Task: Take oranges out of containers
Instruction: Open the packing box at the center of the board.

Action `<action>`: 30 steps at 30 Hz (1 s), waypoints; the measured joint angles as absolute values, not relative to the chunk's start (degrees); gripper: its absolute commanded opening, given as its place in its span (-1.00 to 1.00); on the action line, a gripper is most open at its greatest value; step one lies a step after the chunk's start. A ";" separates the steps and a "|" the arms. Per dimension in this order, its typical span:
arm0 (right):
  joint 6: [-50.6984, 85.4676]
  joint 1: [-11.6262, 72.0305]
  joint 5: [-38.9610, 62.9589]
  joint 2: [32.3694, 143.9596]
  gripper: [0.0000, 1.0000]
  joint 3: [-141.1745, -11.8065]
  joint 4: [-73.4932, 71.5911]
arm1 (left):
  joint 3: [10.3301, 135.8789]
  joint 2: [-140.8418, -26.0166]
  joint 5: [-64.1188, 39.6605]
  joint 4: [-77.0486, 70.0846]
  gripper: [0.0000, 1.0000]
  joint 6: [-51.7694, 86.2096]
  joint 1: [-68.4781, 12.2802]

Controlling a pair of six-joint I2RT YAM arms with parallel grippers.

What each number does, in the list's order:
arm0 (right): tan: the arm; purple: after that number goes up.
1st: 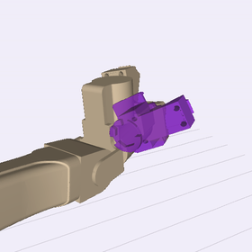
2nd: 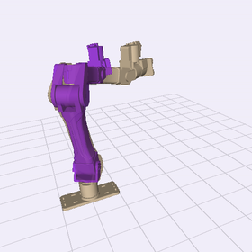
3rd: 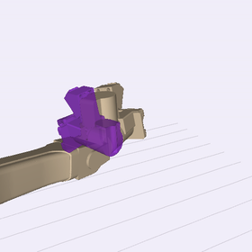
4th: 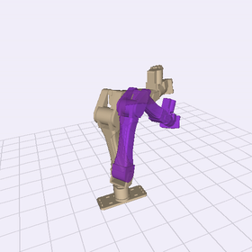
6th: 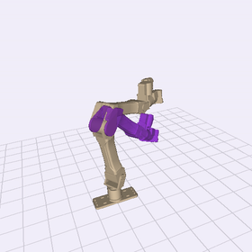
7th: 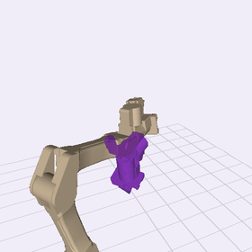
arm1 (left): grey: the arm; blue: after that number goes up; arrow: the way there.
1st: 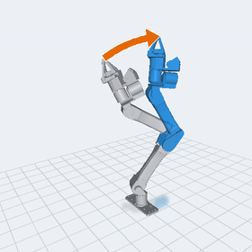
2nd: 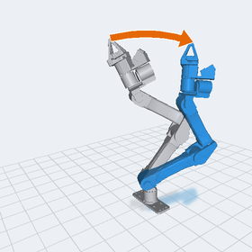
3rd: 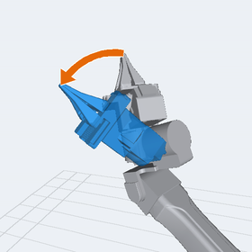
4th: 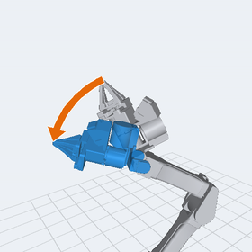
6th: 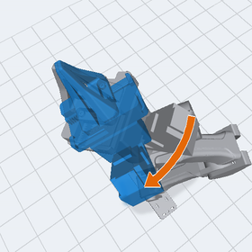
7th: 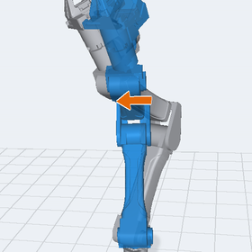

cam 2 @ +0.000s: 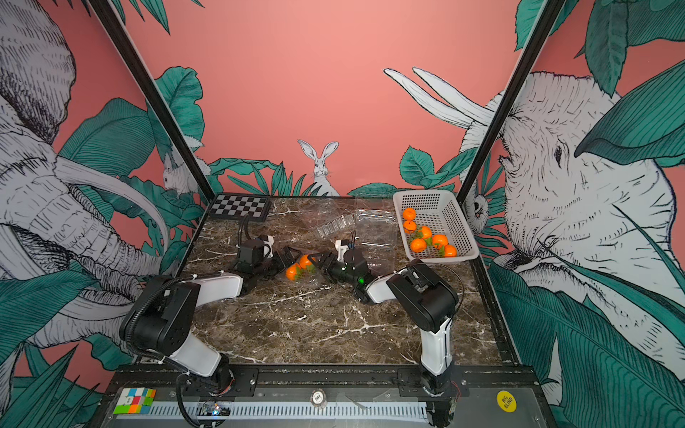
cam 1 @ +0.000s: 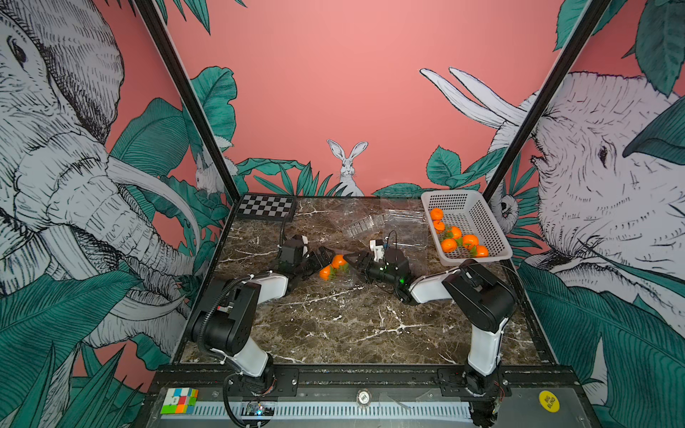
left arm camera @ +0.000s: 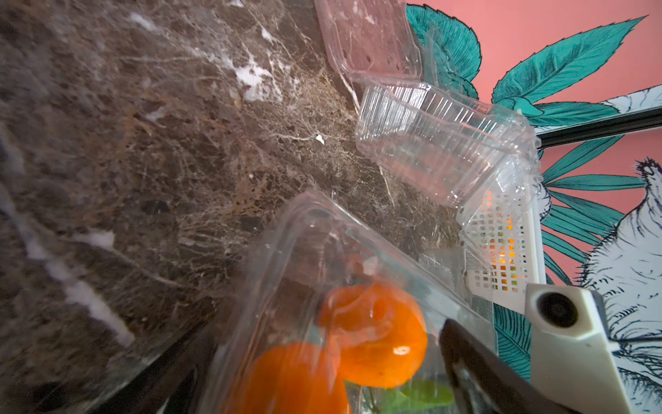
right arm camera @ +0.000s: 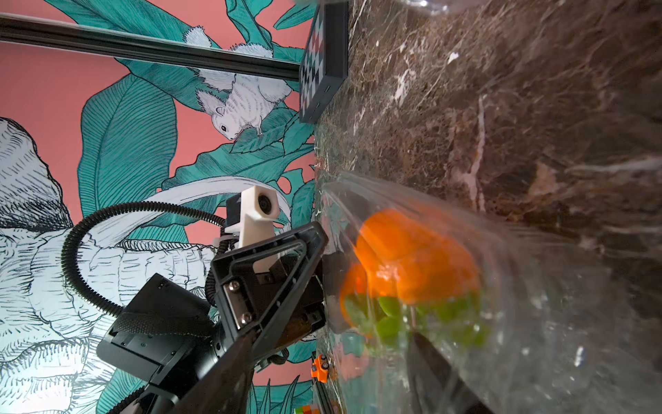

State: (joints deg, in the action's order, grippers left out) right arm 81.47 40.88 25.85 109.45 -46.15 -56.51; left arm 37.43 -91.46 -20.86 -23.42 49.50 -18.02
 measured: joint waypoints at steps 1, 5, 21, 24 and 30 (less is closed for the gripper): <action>81.47 40.88 25.98 109.47 0.33 -46.39 -56.25 | 37.52 -91.57 -20.75 -23.59 0.98 49.60 -18.04; 81.47 40.99 26.41 109.56 0.32 -47.48 -55.27 | 37.58 -92.14 -20.38 -24.34 0.99 50.19 -18.31; 82.06 41.32 26.89 110.93 0.24 -48.29 -53.54 | 40.07 -94.19 -19.44 -26.39 0.98 52.90 -18.33; 83.44 41.32 26.33 110.93 0.14 -46.65 -54.83 | 41.01 -93.91 -19.68 -24.34 0.98 52.25 -17.63; 85.89 41.74 24.36 110.39 0.03 -45.30 -56.23 | 40.23 -89.14 -22.48 -18.52 0.98 51.53 -12.23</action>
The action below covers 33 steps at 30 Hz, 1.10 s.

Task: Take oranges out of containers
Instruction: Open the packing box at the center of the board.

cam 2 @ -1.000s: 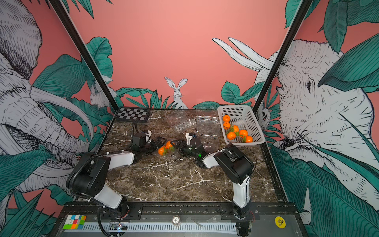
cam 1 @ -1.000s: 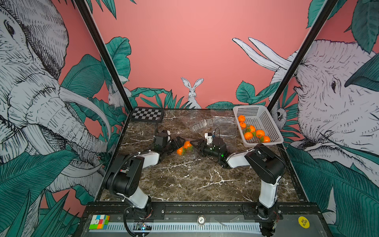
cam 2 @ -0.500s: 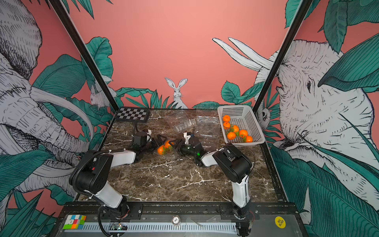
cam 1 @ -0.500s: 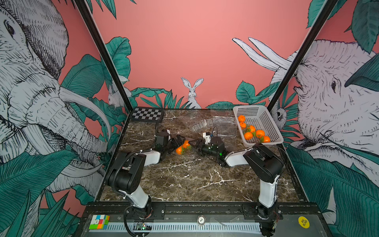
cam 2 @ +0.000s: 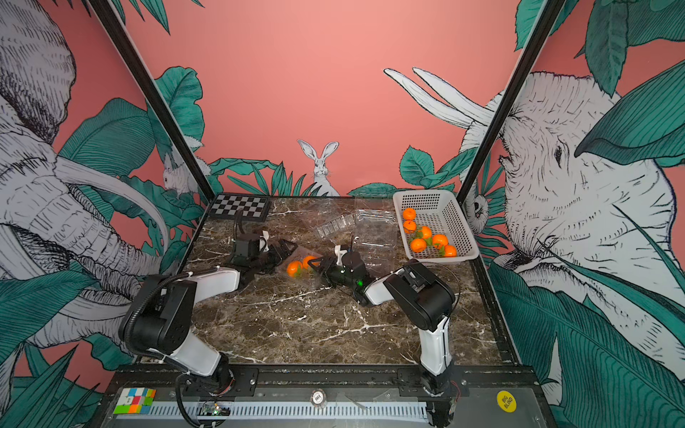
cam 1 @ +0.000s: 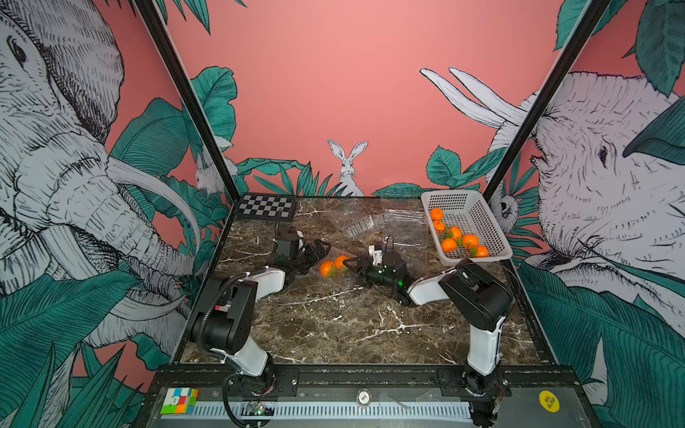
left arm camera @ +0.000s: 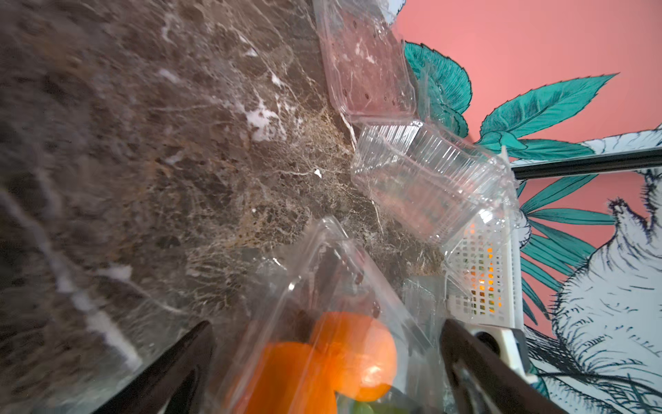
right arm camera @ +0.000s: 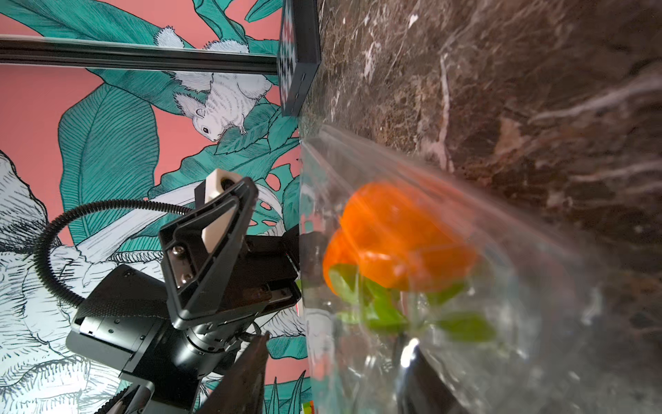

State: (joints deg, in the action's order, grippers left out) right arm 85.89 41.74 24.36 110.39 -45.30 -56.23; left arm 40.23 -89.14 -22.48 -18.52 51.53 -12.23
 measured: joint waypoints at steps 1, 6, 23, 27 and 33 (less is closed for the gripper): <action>86.19 41.85 24.01 110.28 0.00 -45.32 -56.36 | 40.01 -88.12 -22.76 -17.78 0.99 51.37 -11.18; 88.36 41.93 21.17 110.08 -0.11 -45.43 -57.49 | 38.33 -81.34 -23.51 -14.28 0.98 50.35 -7.94; 92.86 42.94 16.67 110.21 -0.16 -45.82 -61.19 | 29.91 -82.81 -26.50 -21.67 0.98 53.32 -8.12; 93.43 43.33 16.47 111.18 -0.17 -46.06 -61.80 | 29.93 -85.97 -26.74 -25.98 0.98 55.51 -8.23; 94.50 43.51 16.23 113.86 -0.17 -47.55 -62.83 | 29.95 -90.00 -27.31 -34.26 0.98 59.66 -8.78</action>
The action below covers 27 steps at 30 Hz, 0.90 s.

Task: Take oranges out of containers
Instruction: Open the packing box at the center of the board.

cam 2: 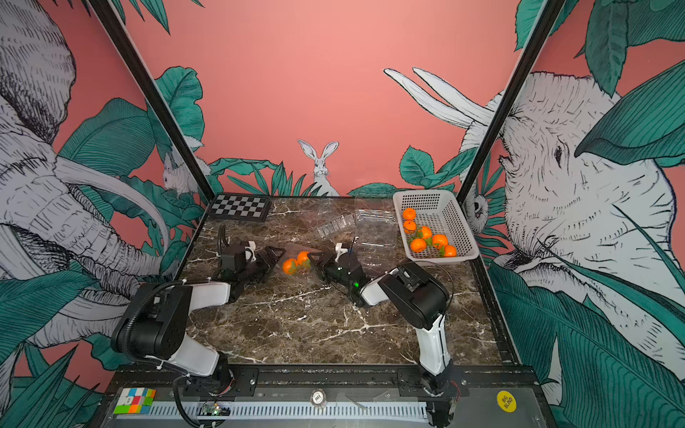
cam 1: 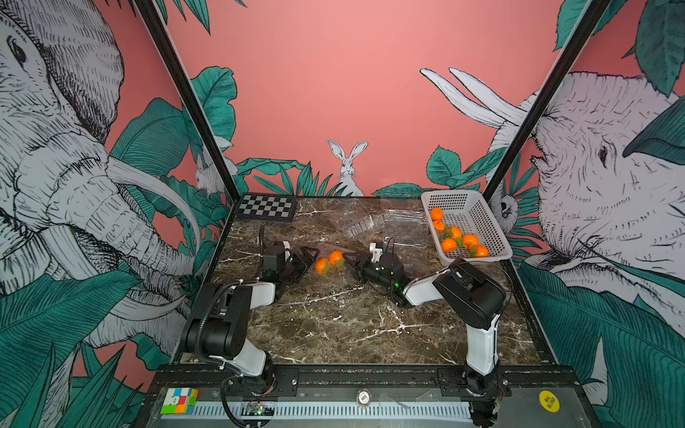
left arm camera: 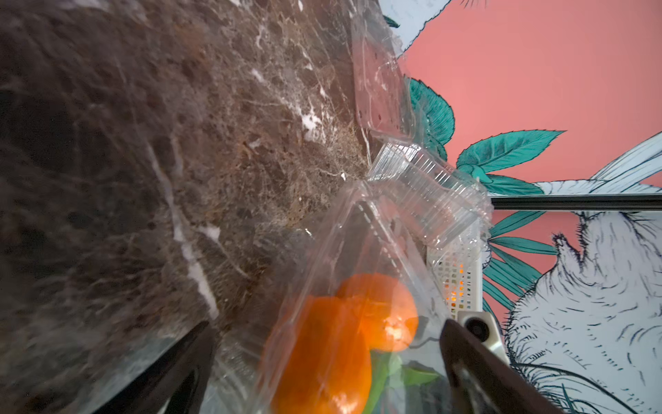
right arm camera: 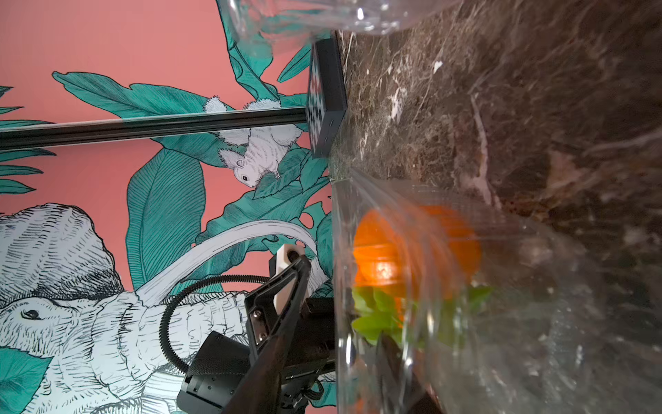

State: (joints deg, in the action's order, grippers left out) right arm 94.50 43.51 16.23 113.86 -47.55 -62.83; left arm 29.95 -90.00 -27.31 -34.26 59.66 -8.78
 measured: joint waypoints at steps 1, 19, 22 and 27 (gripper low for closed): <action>94.52 43.51 16.21 114.17 -0.16 -47.68 -62.83 | 29.95 -90.61 -27.33 -35.42 0.98 60.36 -8.93; 96.18 43.44 17.08 118.41 -0.19 -52.53 -68.55 | 29.95 -91.90 -23.29 -41.21 0.99 63.83 -14.48; 97.62 43.44 16.88 119.22 -0.19 -52.58 -71.42 | 29.95 -91.90 -22.20 -41.65 0.98 64.49 -15.49; 99.02 43.44 16.71 120.38 -0.20 -52.58 -73.14 | 29.41 -91.46 -20.21 -42.72 0.98 65.87 -16.05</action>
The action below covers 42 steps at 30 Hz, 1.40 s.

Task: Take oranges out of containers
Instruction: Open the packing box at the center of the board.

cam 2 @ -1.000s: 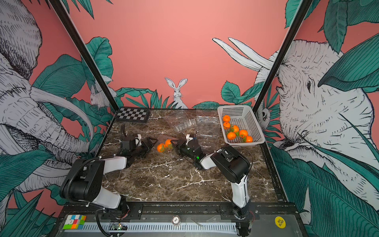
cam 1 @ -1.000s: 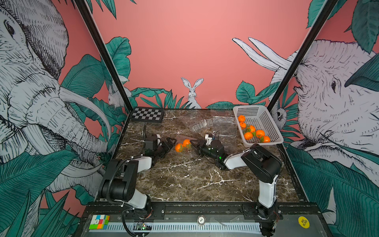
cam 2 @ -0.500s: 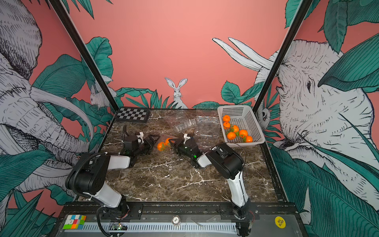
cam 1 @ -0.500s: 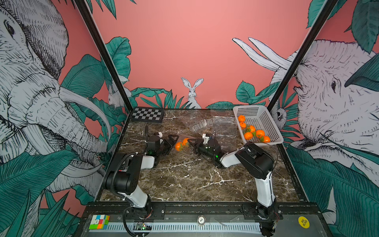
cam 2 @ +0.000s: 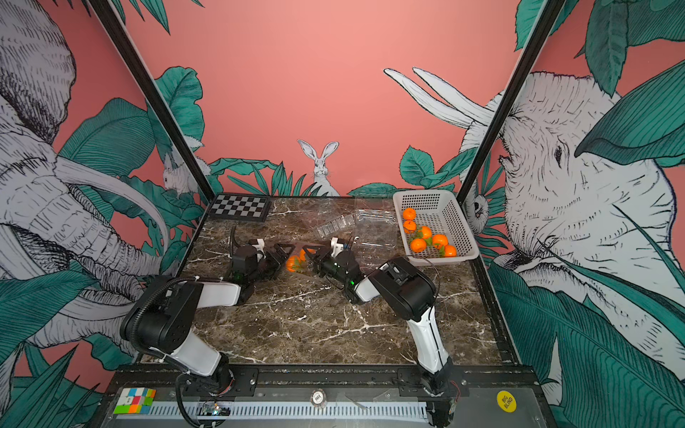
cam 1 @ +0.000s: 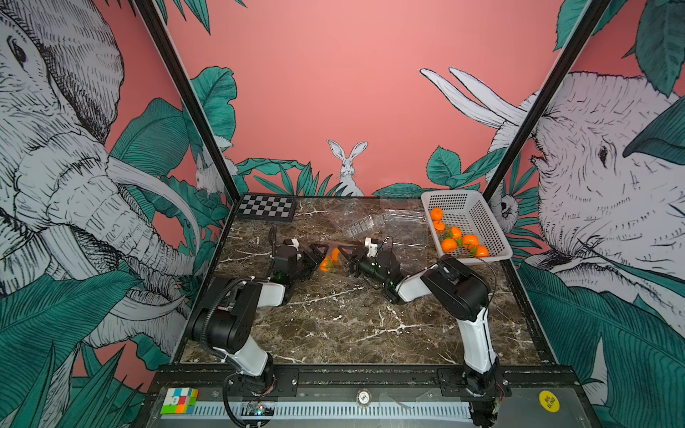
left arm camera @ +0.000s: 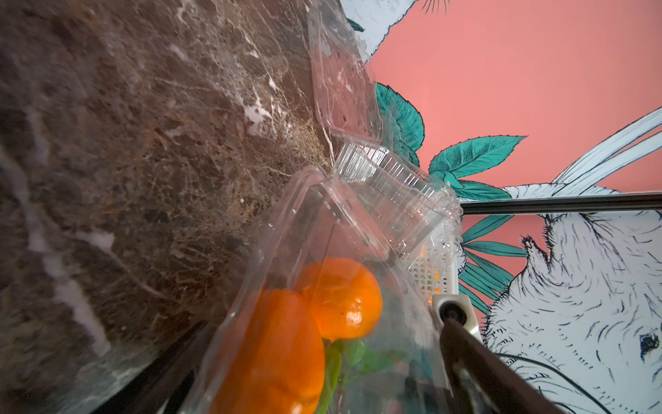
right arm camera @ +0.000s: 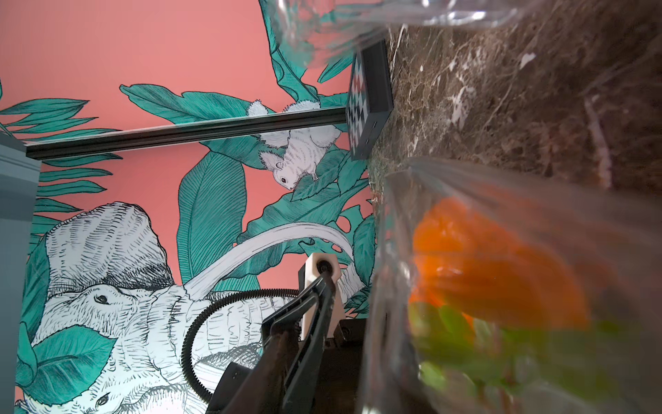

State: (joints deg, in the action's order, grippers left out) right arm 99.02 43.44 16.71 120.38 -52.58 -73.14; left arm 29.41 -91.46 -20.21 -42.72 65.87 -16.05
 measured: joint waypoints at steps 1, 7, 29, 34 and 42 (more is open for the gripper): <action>99.09 43.44 16.67 120.40 -0.20 -52.58 -73.19 | 29.21 -91.15 -19.92 -42.78 0.99 66.06 -16.10; 100.36 43.44 15.18 120.73 -0.21 -52.58 -74.15 | 27.53 -87.48 -17.82 -43.31 0.98 67.24 -17.39; 106.17 44.29 7.22 122.72 -0.23 -52.71 -77.62 | 23.38 -81.95 -10.04 -44.56 0.99 69.47 -20.29; 106.13 44.53 6.28 122.76 -0.24 -53.69 -78.13 | 21.91 -81.23 -8.75 -44.77 0.98 69.54 -20.60; 106.54 44.80 4.99 122.76 -0.26 -53.74 -78.43 | 20.36 -78.48 -7.88 -44.16 0.98 69.65 -20.93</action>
State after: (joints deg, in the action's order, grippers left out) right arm 106.54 44.80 4.99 122.76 -53.74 -78.43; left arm 20.36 -78.48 -7.88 -44.16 69.65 -20.93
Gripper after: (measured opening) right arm 0.372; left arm 0.991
